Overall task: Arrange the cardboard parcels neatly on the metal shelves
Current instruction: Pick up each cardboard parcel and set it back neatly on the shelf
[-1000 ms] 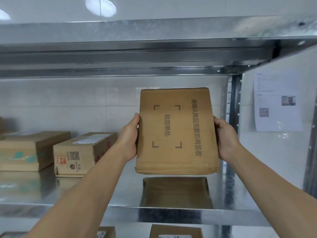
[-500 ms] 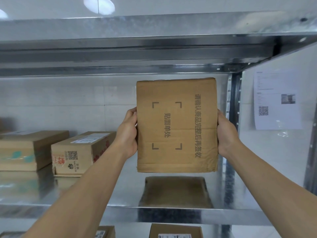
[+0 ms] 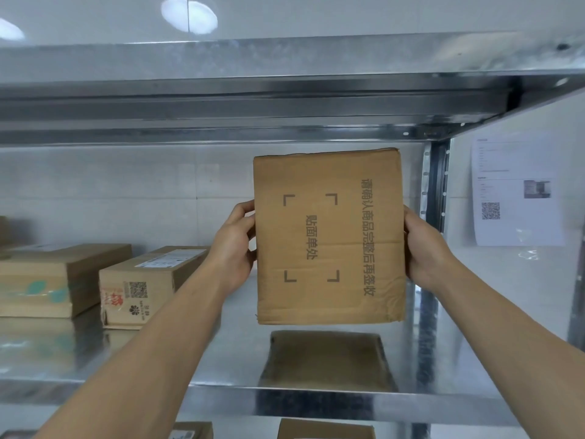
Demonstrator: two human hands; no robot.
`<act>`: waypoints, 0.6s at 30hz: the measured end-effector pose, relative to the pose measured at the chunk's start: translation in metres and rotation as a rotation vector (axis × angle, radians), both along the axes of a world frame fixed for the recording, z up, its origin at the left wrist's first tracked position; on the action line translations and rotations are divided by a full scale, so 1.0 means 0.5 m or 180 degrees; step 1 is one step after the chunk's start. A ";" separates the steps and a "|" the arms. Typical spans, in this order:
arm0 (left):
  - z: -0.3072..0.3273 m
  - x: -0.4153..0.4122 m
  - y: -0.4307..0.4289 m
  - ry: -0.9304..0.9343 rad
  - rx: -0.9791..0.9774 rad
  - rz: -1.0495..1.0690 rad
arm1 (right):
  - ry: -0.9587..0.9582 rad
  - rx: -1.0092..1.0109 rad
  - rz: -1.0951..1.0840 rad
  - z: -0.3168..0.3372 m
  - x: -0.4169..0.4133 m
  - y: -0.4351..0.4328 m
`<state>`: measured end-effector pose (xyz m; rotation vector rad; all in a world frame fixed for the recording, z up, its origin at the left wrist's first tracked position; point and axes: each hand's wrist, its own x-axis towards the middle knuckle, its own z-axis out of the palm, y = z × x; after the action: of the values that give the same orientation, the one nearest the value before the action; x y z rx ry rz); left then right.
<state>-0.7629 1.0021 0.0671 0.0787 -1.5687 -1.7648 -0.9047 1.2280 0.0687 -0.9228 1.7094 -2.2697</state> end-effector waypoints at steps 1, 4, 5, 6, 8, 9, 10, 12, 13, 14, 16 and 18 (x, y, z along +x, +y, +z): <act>0.001 0.002 -0.005 -0.0013 0.0001 0.0003 | 0.0105 0.0102 -0.0018 0.002 -0.003 0.004; 0.003 0.003 -0.016 -0.0046 0.0059 -0.0032 | 0.0278 0.0237 0.0045 0.008 -0.012 0.017; 0.003 0.003 -0.018 -0.0044 0.0103 -0.0020 | 0.0296 0.0240 0.0102 0.009 -0.013 0.021; 0.002 0.001 -0.020 -0.0026 0.0157 -0.0008 | 0.0275 0.0209 0.0146 0.010 -0.016 0.023; 0.002 0.000 -0.017 0.0025 0.0260 -0.0010 | 0.0161 0.0091 0.0173 0.012 -0.020 0.025; 0.002 0.000 -0.014 0.0041 0.0314 -0.0001 | 0.0095 0.0024 0.0162 0.012 -0.022 0.025; 0.003 -0.002 -0.014 0.0049 0.0352 0.0007 | 0.0043 -0.0028 0.0146 0.011 -0.023 0.024; 0.005 -0.005 -0.011 0.0042 0.0403 0.0028 | 0.0023 -0.0085 0.0120 0.010 -0.026 0.021; 0.006 -0.007 -0.010 0.0005 0.0403 0.0064 | 0.0017 -0.0079 0.0107 0.009 -0.027 0.019; 0.006 -0.010 -0.010 -0.0041 0.0393 0.0111 | -0.0001 -0.0065 0.0076 0.007 -0.029 0.017; 0.005 -0.011 -0.005 -0.0114 0.0389 0.0163 | -0.0079 -0.0070 0.0032 0.009 -0.028 0.014; 0.002 -0.006 0.000 -0.0138 0.0350 0.0083 | -0.0249 -0.0121 0.0086 0.010 -0.030 0.013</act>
<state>-0.7660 1.0022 0.0679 0.1911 -1.4935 -1.8393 -0.9195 1.2345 0.0737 -0.8470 1.6176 -2.2968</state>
